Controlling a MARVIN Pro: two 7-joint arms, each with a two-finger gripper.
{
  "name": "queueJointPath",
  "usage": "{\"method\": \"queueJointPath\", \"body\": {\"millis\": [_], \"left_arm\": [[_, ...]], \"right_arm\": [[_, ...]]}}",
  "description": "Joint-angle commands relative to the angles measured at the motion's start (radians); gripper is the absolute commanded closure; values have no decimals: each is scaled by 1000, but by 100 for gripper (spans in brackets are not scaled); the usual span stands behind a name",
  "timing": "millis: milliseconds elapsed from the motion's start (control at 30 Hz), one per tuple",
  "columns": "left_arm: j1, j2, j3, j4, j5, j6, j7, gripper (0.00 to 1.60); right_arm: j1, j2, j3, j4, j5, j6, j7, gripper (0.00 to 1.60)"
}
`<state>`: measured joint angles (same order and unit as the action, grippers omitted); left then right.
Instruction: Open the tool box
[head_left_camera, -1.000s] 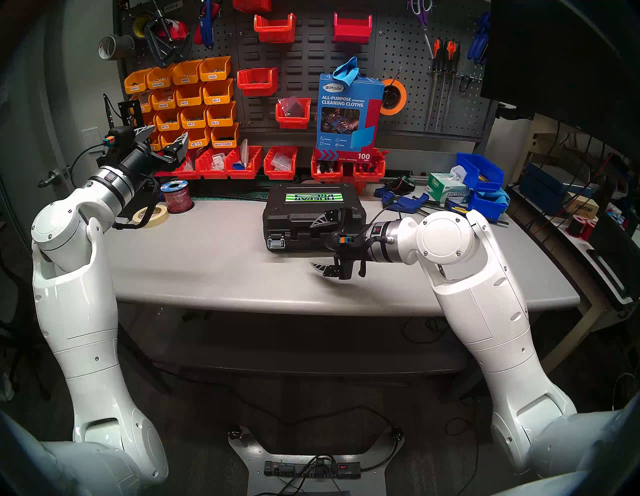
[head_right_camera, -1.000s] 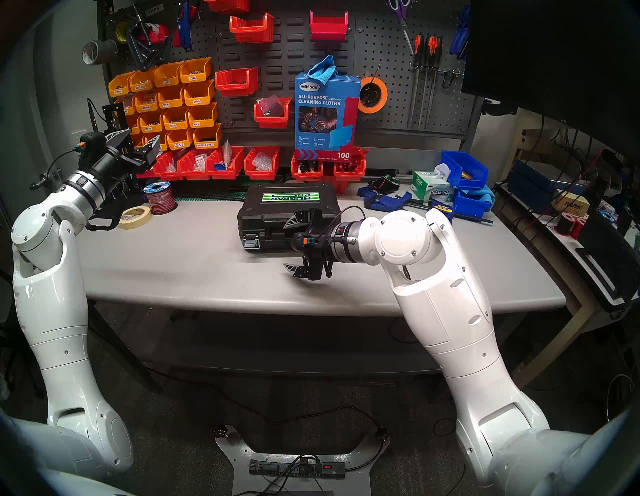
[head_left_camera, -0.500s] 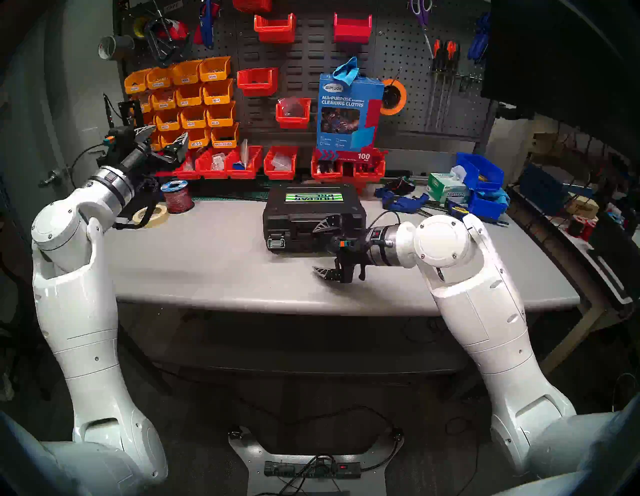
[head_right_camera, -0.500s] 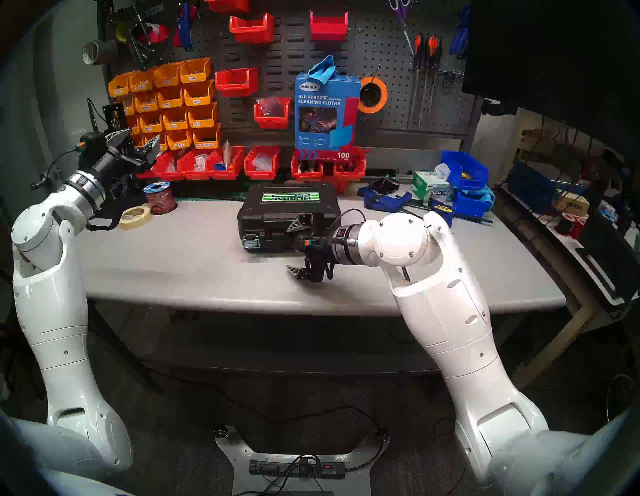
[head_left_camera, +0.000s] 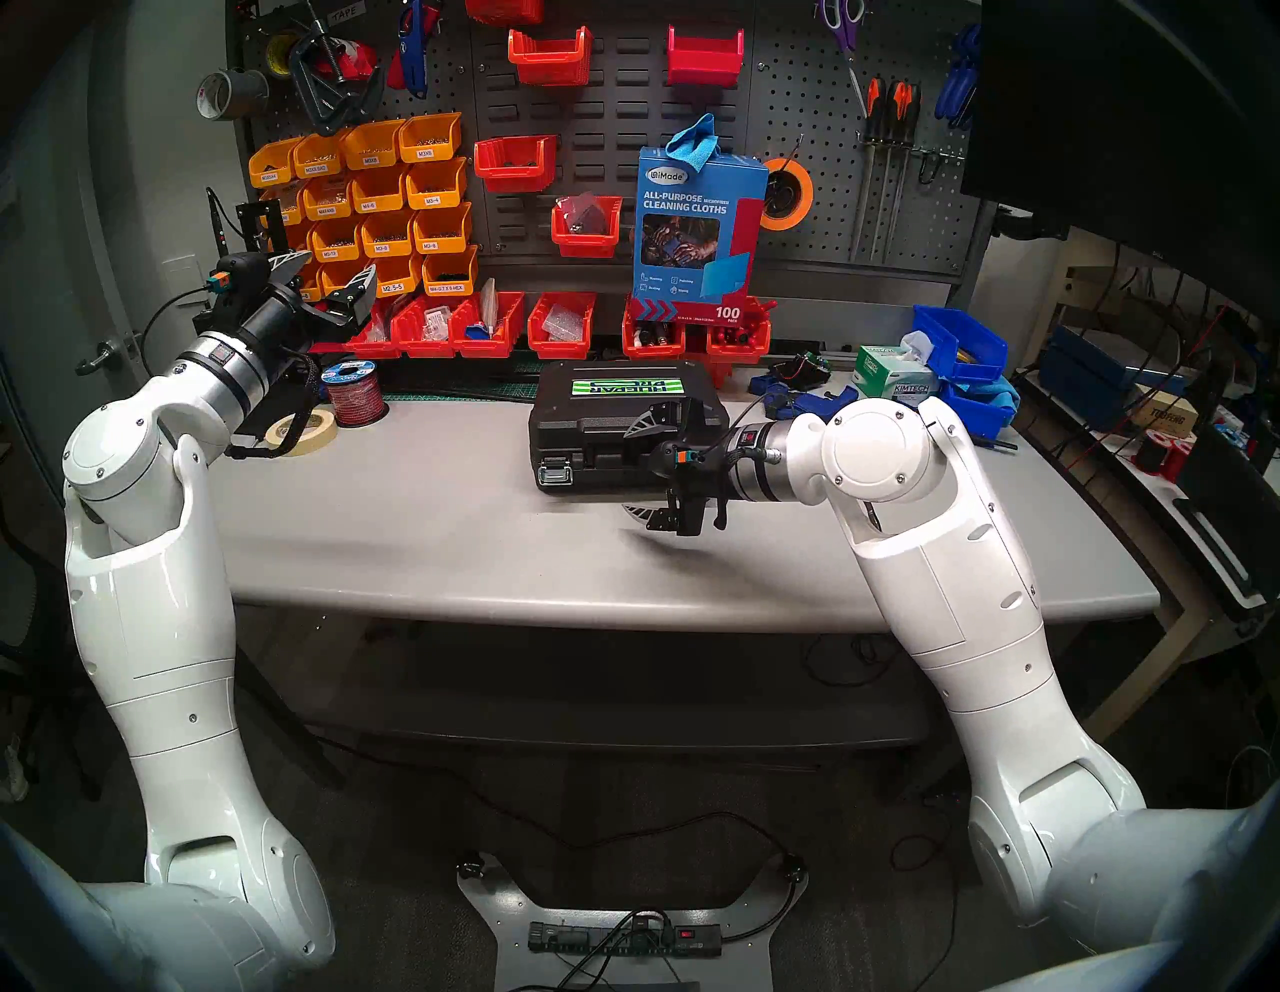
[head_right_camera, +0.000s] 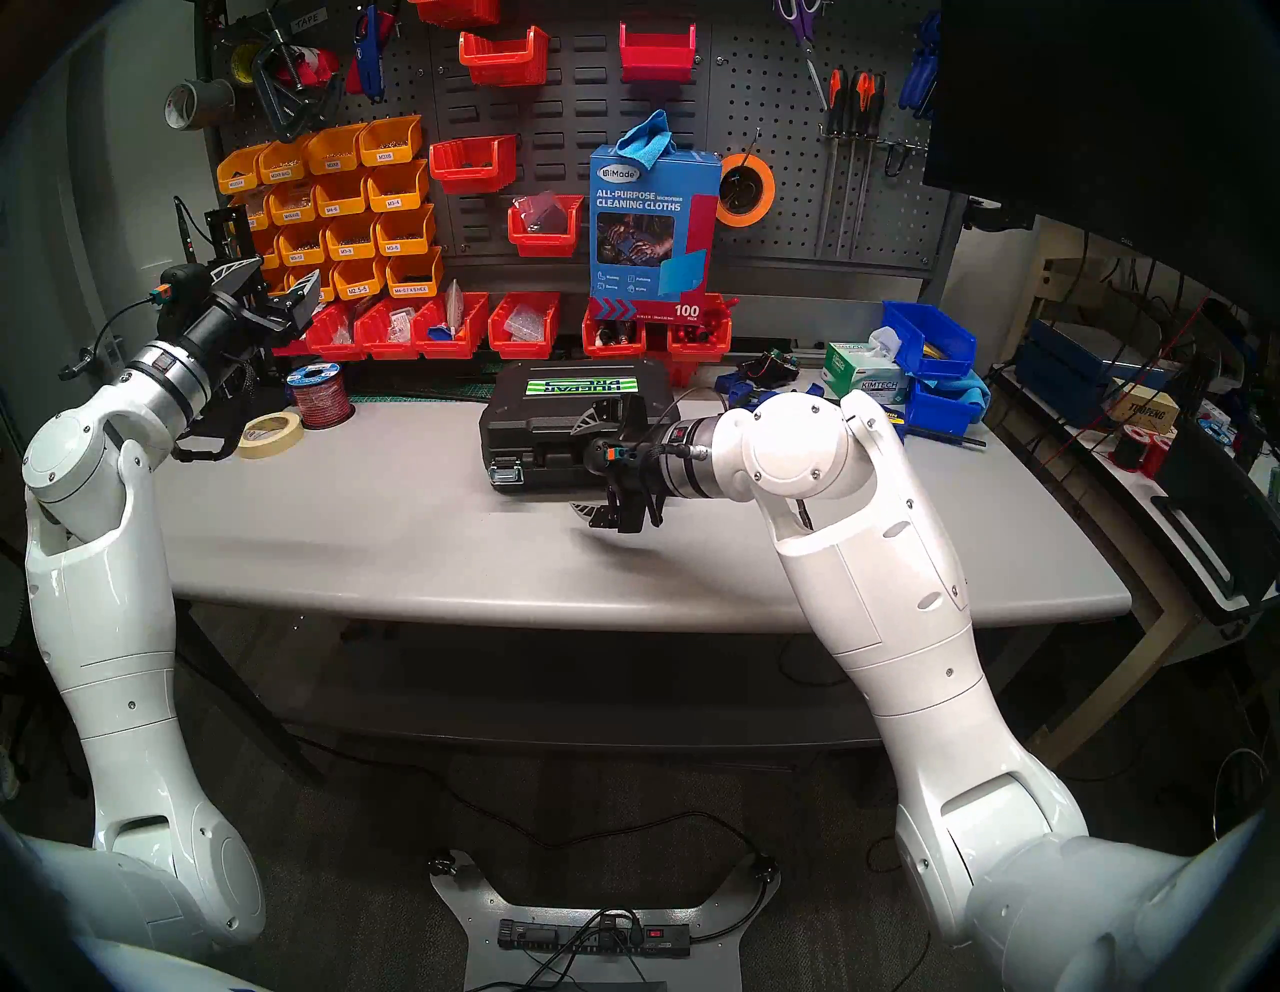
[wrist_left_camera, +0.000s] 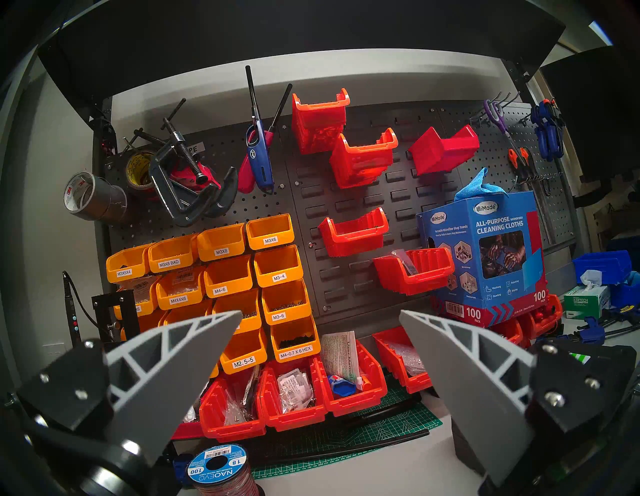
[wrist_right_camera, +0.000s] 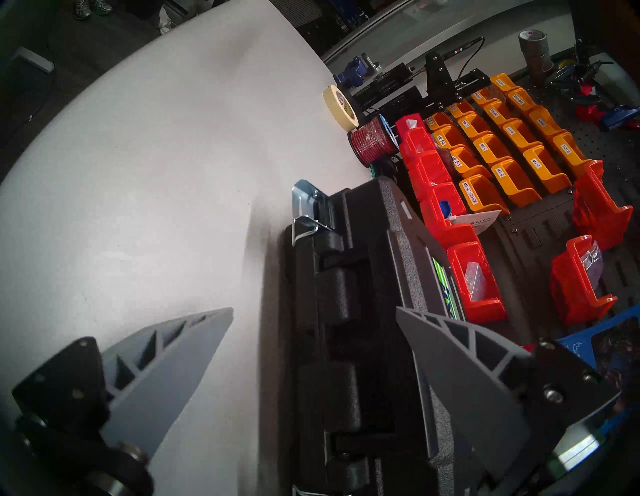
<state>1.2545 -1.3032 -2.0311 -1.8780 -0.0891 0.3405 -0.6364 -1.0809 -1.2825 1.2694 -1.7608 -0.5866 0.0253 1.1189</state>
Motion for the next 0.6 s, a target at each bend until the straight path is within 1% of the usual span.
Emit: {"method": "queueJointPath", "body": {"millis": [0,200,567], "left_arm": [[-8,1,-3,-10,-6,-2,-2,0],[-7,1,-2,-10,-7,-2,-1,0],[-6,3,-1,-10,-9,-2,0,0]], "right_arm": [[47,-11,4,-12,3,-2,5,0],[56,-16,2,1,-1,-3,8,0],[85,-29,-29,94,-47,-30,-15,0]]}}
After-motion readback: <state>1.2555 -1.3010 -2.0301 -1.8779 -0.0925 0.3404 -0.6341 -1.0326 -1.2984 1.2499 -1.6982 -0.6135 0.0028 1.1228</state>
